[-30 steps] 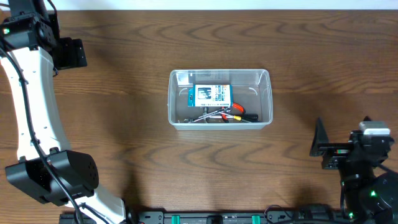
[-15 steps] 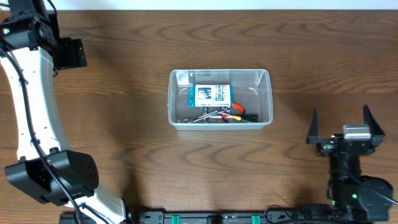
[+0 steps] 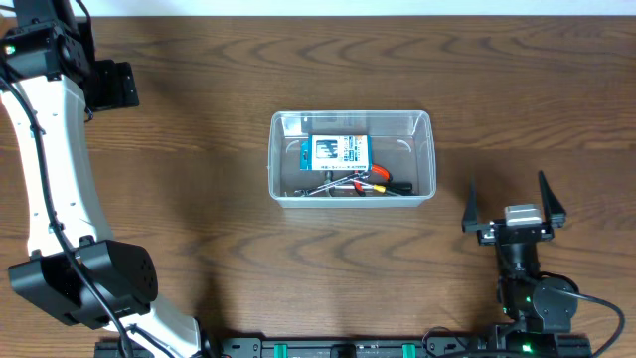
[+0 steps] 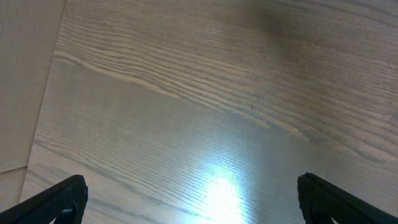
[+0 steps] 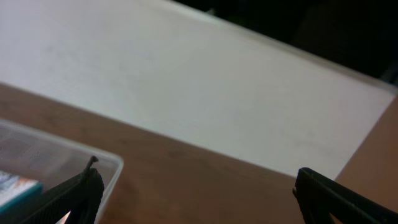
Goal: Pack container
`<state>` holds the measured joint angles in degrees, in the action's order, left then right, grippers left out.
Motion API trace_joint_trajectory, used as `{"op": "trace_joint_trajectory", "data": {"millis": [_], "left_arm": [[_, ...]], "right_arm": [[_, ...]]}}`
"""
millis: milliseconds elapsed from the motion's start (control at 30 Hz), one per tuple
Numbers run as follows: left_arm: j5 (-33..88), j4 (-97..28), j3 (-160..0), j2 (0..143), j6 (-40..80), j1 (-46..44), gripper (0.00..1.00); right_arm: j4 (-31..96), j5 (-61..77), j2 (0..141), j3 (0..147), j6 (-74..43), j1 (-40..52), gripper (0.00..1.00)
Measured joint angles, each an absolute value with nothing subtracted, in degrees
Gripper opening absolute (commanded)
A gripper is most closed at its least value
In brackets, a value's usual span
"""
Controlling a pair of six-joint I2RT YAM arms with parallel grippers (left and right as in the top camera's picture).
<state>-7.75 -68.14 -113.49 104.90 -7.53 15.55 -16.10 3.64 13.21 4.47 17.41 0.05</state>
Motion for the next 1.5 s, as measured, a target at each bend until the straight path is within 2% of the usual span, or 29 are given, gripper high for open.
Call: {"op": "trace_joint_trajectory", "data": {"millis": [333,500,733,1133,1500], "left_arm": [[-7.75,-68.14,-113.49,104.9,-7.53,15.55,0.98],[-7.75,-68.16,-113.49,104.9,-7.53,15.55,0.98],[-7.75,-68.16,-113.49,104.9,-7.53,15.55,0.98],[-7.75,-68.14,-113.49,104.9,-7.53,15.55,0.98],[-7.75,-68.14,-113.49,104.9,-7.53,15.55,0.98]], "right_arm": [[-11.97,7.07,9.34,1.54,17.41,-1.04,0.99],[-3.95,7.35,1.87,0.45,17.41,-1.06,0.99],[3.29,7.57,0.84,0.43,17.39,-1.06,0.99],[3.55,4.69,0.73,0.43,17.39,-0.91,0.99],[3.53,-5.02,0.73,0.43,11.81,3.62,0.99]]}}
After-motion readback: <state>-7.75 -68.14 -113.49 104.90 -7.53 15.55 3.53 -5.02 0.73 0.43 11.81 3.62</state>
